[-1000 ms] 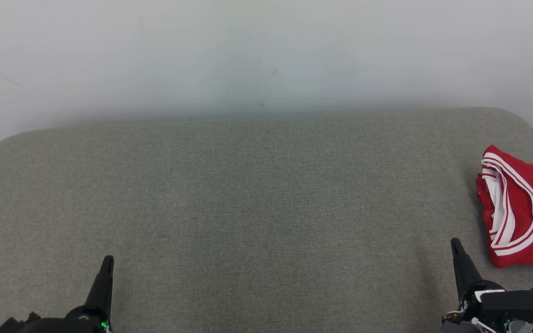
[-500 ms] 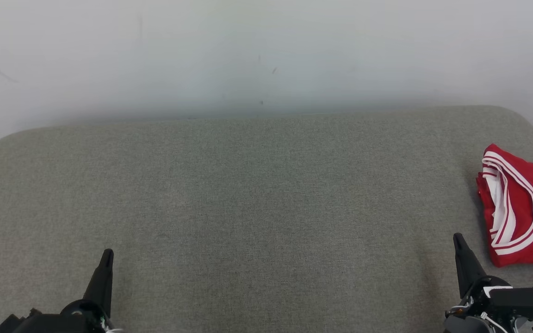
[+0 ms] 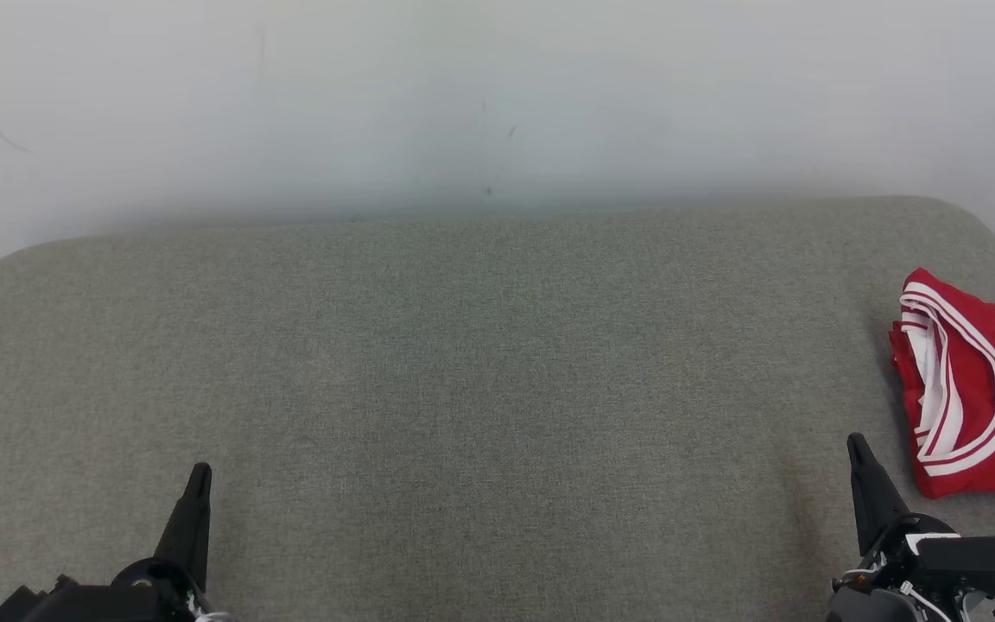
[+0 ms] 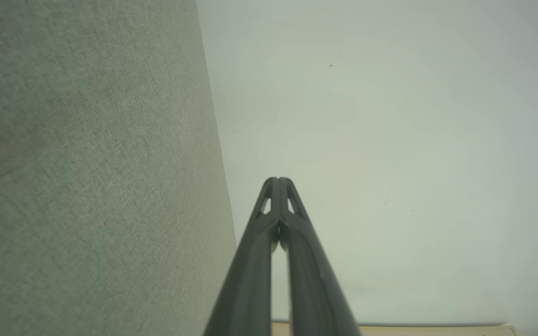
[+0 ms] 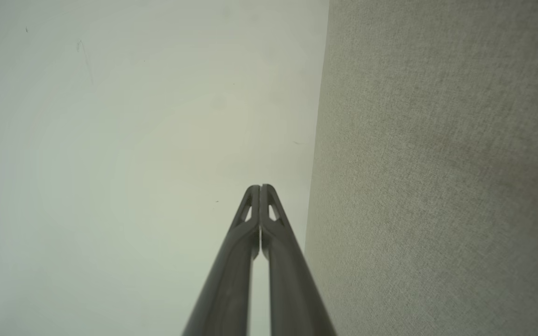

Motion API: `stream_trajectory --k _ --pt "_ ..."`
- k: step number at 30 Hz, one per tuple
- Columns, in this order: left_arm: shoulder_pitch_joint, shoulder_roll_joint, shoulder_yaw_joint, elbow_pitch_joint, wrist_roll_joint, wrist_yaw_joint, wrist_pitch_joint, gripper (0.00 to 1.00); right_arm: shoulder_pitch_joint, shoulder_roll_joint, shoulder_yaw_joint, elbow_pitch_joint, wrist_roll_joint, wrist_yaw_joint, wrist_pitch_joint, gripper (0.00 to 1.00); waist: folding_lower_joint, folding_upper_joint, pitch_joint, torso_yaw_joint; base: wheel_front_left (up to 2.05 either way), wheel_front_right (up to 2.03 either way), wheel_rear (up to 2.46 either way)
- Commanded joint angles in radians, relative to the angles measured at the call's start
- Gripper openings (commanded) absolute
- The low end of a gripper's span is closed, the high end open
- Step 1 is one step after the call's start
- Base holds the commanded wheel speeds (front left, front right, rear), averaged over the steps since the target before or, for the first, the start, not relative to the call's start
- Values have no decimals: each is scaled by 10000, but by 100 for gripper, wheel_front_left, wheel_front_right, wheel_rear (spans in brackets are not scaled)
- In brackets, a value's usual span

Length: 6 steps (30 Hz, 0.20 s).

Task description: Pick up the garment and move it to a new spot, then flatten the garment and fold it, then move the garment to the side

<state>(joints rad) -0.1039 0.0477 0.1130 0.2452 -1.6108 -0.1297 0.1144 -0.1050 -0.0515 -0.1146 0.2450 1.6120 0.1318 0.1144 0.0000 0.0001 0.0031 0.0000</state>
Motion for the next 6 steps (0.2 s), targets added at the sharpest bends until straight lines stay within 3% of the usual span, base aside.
stream_trajectory --k 1,6 --pt "-115 48 27 22 -41 -33 30 0 -73 24 -19 -21 16 -21 30 0 0 -1 -1 0 0 0 0" --pt "-114 48 26 22 -41 -32 29 0 -72 24 -18 -21 16 -21 30 0 0 -1 -1 0 0 0 0"
